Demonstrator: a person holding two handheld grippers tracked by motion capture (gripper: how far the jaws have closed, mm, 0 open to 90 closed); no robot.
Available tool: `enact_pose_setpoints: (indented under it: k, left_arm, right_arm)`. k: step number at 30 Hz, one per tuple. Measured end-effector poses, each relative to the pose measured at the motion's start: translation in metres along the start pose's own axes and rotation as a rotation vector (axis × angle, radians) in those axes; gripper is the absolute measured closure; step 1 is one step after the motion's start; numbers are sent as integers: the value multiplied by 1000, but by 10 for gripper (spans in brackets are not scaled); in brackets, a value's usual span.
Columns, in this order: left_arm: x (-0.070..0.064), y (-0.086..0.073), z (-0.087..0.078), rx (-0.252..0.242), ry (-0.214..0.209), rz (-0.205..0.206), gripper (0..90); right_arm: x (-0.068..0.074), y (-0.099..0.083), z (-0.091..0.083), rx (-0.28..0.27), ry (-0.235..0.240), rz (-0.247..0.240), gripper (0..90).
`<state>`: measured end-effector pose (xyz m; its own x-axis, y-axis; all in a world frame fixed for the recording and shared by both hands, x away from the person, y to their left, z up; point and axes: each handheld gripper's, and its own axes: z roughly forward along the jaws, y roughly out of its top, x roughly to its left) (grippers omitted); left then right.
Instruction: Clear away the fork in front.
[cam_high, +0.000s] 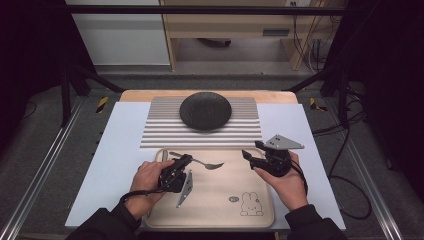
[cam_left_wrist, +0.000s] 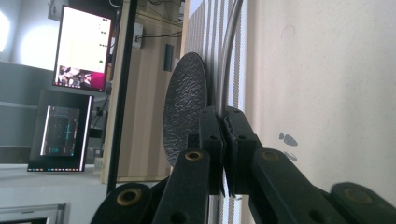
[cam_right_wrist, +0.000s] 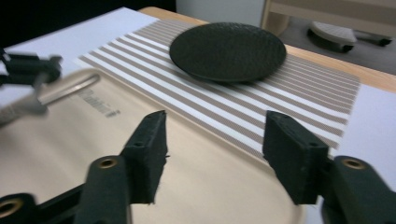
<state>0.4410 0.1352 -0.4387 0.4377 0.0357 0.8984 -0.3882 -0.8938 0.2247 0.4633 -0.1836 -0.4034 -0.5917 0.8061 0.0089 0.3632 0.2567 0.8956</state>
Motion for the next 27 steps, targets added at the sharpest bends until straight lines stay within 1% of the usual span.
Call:
enact_pose_setpoints:
  k: [1,4,5,6,7,8,10,12,16,17,18,21,24,26,27]
  left_arm:
    - [1,0,0,2,-3,2,872]
    - [5,-1,1,7,-19,4,872]
    - [7,-2,1,9,-33,7,872]
    - [8,-2,2,5,-40,7,872]
    - [9,-2,2,7,-44,10,872]
    - [11,-2,2,7,-54,9,872]
    - [15,-3,2,8,-64,9,872]
    - [17,-5,3,3,-76,3,872]
    - [20,-8,5,-6,-101,14,872]
    - [21,-9,6,-7,-106,15,872]
    - [21,-9,7,-12,-114,4,872]
    - [23,-9,9,-9,-128,13,872]
    - [26,-9,11,-1,-139,26,872]
    - [29,-9,12,10,-152,27,872]
    - [31,-9,13,9,-157,26,872]
  right_arm:
    - [-1,-6,-2,-8,-16,8,356]
    - [-6,-20,-8,-36,-34,26,293]
    - [-7,-23,-10,-41,-36,29,286]
    - [-10,-29,-11,-39,-51,29,266]
    - [-12,-34,-12,-31,-81,18,248]
    - [-14,-38,-13,-21,-96,18,241]
    - [-19,-47,-17,-20,-103,27,234]
    - [-22,-55,-20,-24,-111,16,196]
    - [-24,-63,-26,-33,-114,22,114]
    - [-23,-64,-27,-36,-116,16,92]
    - [-23,-66,-29,-48,-114,9,79]
    - [-22,-74,-33,-76,-120,6,82]
    - [-24,-76,-36,-80,-135,-12,84]
    - [-26,-77,-38,-96,-141,-13,85]
    - [-28,-78,-39,-105,-142,-3,84]
